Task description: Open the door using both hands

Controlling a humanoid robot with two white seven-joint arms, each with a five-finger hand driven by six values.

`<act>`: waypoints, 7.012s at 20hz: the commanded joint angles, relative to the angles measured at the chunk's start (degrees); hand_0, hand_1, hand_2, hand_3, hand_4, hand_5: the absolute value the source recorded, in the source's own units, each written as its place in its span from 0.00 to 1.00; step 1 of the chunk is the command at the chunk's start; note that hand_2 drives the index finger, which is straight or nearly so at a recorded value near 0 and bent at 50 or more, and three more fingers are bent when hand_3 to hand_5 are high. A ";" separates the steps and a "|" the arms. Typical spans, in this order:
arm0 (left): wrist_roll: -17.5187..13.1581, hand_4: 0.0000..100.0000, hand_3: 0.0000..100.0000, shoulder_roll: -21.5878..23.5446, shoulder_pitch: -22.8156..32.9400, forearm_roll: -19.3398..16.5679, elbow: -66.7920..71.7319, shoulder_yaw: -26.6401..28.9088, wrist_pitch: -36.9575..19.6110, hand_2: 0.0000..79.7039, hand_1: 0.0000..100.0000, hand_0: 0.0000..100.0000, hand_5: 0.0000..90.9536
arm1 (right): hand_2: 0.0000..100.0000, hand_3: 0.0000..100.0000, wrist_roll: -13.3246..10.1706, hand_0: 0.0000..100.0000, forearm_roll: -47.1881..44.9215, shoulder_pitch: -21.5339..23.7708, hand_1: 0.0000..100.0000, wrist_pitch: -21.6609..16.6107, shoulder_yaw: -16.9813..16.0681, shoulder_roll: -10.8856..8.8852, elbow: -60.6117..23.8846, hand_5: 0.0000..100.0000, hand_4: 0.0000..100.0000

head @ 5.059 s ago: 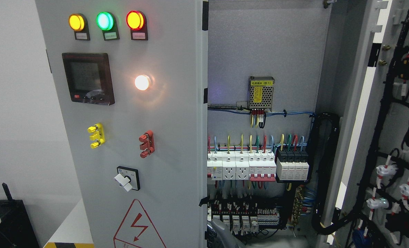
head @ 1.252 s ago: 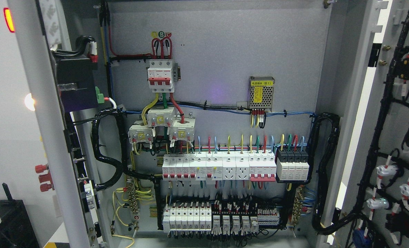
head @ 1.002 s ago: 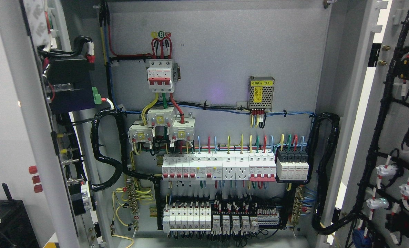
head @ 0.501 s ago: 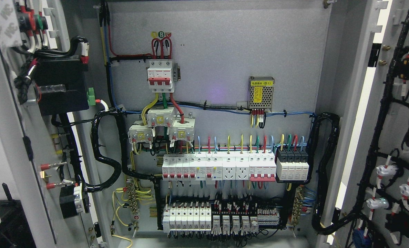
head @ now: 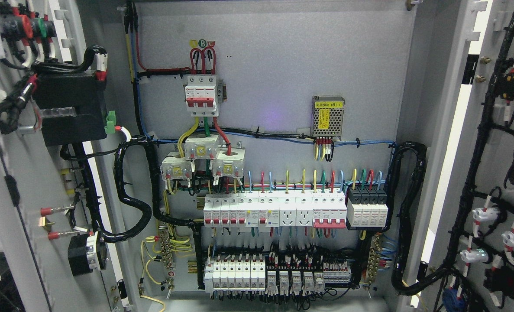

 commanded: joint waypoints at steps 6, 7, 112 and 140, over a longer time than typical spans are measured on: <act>0.00 0.03 0.00 0.00 0.00 -1.49 -0.01 0.00 0.05 0.00 0.00 0.00 0.00 | 0.00 0.00 -0.07 0.11 0.00 -1.27 0.00 0.02 1.50 3.00 1.83 0.00 0.00; 0.00 0.03 0.00 0.00 -0.08 -1.49 -0.01 0.00 -0.04 0.00 0.00 0.00 0.00 | 0.00 0.00 -0.07 0.11 0.09 -1.27 0.00 0.02 1.59 3.09 2.01 0.00 0.00; 5.18 0.03 0.00 36.83 19.95 16.26 -113.21 -14.24 -63.49 0.00 0.00 0.00 0.00 | 0.00 0.00 -17.39 0.11 5.89 48.56 0.00 -50.35 -44.99 -36.28 -24.45 0.00 0.00; 5.18 0.03 0.00 36.39 27.51 26.27 -113.39 -3.52 -77.47 0.00 0.00 0.00 0.00 | 0.00 0.00 -17.21 0.11 -6.59 49.61 0.00 -49.47 -52.46 -41.29 -18.47 0.00 0.00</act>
